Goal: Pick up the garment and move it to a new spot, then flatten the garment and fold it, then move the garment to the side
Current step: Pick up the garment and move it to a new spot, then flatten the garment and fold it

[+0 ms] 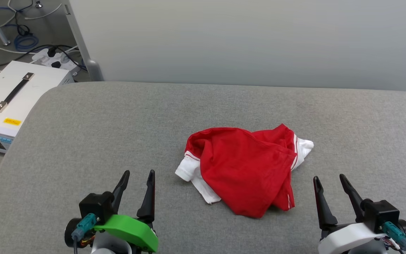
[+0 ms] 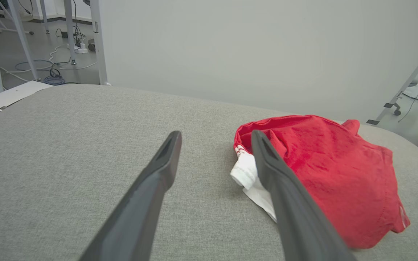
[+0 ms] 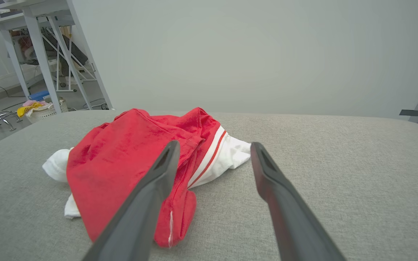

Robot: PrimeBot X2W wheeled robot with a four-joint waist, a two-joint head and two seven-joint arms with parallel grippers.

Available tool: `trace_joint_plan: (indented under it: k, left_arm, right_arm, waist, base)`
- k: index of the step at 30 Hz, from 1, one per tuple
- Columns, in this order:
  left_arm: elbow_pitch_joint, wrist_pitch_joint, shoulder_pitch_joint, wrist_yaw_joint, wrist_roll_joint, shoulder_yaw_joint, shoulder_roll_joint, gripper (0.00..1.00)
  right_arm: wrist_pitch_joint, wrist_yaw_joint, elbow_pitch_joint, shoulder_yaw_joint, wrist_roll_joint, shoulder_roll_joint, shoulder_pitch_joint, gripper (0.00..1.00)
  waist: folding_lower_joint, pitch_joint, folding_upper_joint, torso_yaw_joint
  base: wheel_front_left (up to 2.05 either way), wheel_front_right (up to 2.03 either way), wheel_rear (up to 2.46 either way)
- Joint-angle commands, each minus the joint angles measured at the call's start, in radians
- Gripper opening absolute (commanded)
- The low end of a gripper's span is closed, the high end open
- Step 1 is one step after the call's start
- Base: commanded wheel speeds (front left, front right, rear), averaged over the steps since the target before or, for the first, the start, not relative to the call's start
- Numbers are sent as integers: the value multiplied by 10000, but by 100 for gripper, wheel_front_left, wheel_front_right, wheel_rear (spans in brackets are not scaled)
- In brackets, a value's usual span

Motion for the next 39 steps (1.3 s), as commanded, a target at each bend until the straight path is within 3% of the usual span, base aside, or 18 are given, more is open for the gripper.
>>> trace_joint_plan:
  k: [1,6,14,19,29,30,31,32,39]
  left_arm:
    - [-39,-56,158,-120,167,132,-82,100]
    - [52,-56,120,-456,723,489,-223,100]
    - [216,-56,-13,-853,1191,886,-640,100]
    - [427,-56,-113,-1104,1456,1007,-900,100]
    - [705,-57,-282,-1456,1839,1389,-1245,100]
    - [724,-57,-277,-1480,1868,1421,-1268,100]
    - [751,-57,-275,-1513,1906,1453,-1297,100]
    - [775,-57,-273,-1537,1935,1479,-1319,100]
    - [972,-57,-145,-1667,2109,1748,-1425,100]
  right_arm:
    - [-32,-7,-14,68,-46,-11,91,100]
    - [641,-7,-23,412,-61,-86,-47,100]
    - [3977,-7,82,1374,706,-745,-637,100]
    - [5392,-7,522,1194,839,-901,-1036,100]
    - [5828,-7,1376,1044,1169,-840,-1419,100]
    - [5828,-7,1451,1092,1193,-854,-1437,95]
    - [5778,-7,1516,1148,1219,-882,-1464,43]
    - [5678,-7,1538,1178,1258,-898,-1486,2]
    - [4738,-7,1294,1307,1663,-1020,-1373,0]
  waist:
    - [0,-3,0,45]
    - [0,95,0,227]
    - [0,420,0,625]
    - [0,676,0,988]
    - [0,1003,0,1553]
    - [0,1016,0,1569]
    - [0,1023,0,1591]
    - [0,1022,0,1600]
    - [0,698,0,1353]
  base:
    - [0,0,0]
    - [0,0,0]
    - [0,0,0]
    - [0,0,0]
    - [0,0,0]
    - [0,0,0]
    - [0,0,0]
    - [0,0,0]
    - [0,0,0]
